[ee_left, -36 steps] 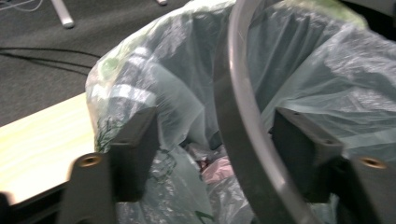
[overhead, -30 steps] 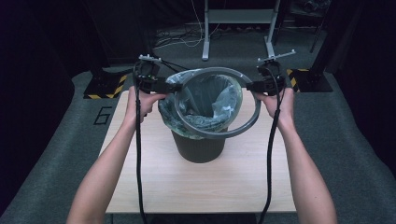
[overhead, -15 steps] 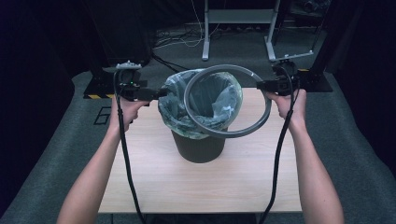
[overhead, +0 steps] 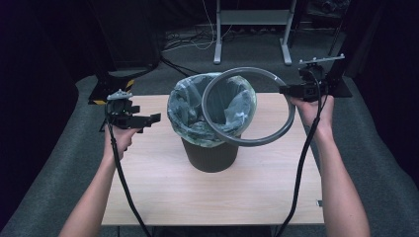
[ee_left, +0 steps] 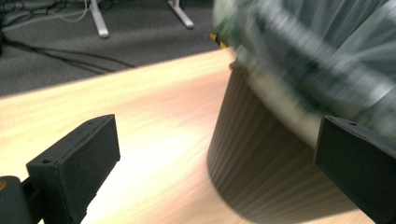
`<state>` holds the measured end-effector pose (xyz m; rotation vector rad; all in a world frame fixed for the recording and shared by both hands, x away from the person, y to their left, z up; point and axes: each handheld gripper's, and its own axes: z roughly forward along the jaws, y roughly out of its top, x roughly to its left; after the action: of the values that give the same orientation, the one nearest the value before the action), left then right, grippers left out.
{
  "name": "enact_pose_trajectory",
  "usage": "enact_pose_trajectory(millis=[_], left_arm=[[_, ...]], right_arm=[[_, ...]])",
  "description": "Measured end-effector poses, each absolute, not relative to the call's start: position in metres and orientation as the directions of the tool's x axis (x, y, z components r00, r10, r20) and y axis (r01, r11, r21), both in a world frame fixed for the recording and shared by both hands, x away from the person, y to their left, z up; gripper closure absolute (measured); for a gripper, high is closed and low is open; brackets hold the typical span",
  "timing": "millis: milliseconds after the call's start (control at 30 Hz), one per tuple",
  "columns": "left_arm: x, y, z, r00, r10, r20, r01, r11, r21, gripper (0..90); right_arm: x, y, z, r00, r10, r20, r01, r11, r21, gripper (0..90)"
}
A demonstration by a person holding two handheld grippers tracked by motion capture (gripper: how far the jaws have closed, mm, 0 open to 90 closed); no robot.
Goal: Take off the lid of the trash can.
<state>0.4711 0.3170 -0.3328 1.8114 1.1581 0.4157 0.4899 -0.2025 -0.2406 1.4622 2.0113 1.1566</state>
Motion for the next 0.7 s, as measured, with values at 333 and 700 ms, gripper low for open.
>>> enact_pose_trajectory(millis=[333,700], left_arm=[[0.465,0.323,-0.413,0.507,0.844,-0.176,0.613,-0.209,0.762,0.4],[0.456,0.319,-0.513,0.503,0.841,-0.198,0.703,-0.264,0.661,0.1]], right_arm=[[0.483,-0.216,-0.237,-0.373,0.910,0.182,0.583,0.077,0.809,77.6],[0.477,-0.236,-0.236,-0.344,0.919,0.190,0.576,0.047,0.816,77.6]])
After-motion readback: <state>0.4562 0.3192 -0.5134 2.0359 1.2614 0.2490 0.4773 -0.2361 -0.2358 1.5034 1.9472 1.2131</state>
